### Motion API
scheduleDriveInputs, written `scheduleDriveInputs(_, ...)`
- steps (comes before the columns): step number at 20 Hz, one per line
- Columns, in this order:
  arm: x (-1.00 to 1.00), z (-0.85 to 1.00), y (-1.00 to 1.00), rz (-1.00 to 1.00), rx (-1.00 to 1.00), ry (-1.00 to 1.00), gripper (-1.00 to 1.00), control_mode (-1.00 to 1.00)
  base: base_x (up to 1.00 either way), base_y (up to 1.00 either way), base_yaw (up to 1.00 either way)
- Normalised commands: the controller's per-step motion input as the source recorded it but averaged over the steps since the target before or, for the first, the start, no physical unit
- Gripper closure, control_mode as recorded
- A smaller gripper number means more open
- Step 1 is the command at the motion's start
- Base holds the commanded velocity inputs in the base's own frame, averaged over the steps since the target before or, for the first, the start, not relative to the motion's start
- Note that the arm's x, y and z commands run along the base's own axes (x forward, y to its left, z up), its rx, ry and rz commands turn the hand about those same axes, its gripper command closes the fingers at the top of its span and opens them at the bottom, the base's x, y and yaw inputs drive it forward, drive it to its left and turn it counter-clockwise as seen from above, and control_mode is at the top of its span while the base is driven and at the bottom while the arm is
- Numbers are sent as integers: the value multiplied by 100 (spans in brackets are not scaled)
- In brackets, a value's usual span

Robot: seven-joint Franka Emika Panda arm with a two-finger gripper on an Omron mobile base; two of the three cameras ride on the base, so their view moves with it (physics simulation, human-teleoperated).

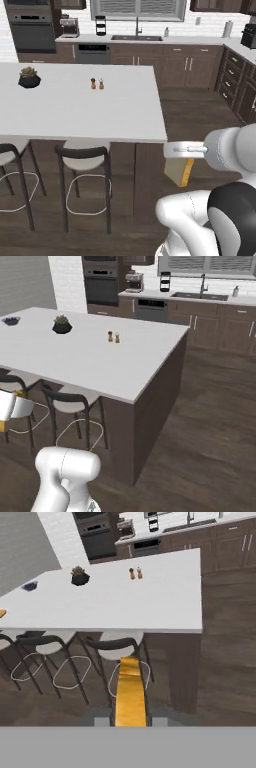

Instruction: Start the toaster. Once the lever pops up, take the bread to the plate on the dining counter.

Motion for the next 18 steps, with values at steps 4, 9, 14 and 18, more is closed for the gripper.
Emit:
scheduleDriveInputs(4,0,0,0,0,0,0,100,100,0,100,0)
scheduleDriveInputs(9,0,0,0,0,0,0,100,100,0,100,0)
scheduleDriveInputs(14,0,0,0,0,0,0,100,100,0,100,0)
scheduleDriveInputs(18,0,0,0,0,0,0,100,100,0,100,0)
